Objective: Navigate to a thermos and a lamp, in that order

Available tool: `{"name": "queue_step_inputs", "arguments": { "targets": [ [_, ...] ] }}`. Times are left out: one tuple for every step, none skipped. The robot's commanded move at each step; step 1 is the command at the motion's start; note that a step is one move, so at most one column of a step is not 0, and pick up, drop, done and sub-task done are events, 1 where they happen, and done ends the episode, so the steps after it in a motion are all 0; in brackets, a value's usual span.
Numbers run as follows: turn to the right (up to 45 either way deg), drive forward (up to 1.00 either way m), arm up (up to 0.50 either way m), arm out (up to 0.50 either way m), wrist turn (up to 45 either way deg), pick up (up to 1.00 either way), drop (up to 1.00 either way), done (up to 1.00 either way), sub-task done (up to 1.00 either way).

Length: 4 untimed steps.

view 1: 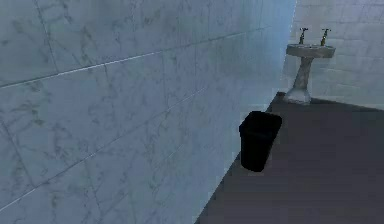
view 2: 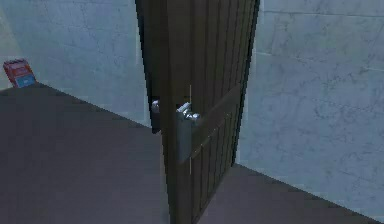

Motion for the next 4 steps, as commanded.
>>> {"name": "queue_step_inputs", "arguments": {
  "targets": [
    [-15.0,0.0,0.0,0.0,0.0,0.0,0.0,0.0,0.0],
    [-3.0,0.0,0.0,0.0,0.0,0.0,0.0,0.0,0.0],
    [0.0,0.15,0.0,0.0,0.0,0.0,0.0,0.0,0.0],
    [45.0,0.0,0.0,0.0,0.0,0.0,0.0,0.0,0.0]
  ]
}}
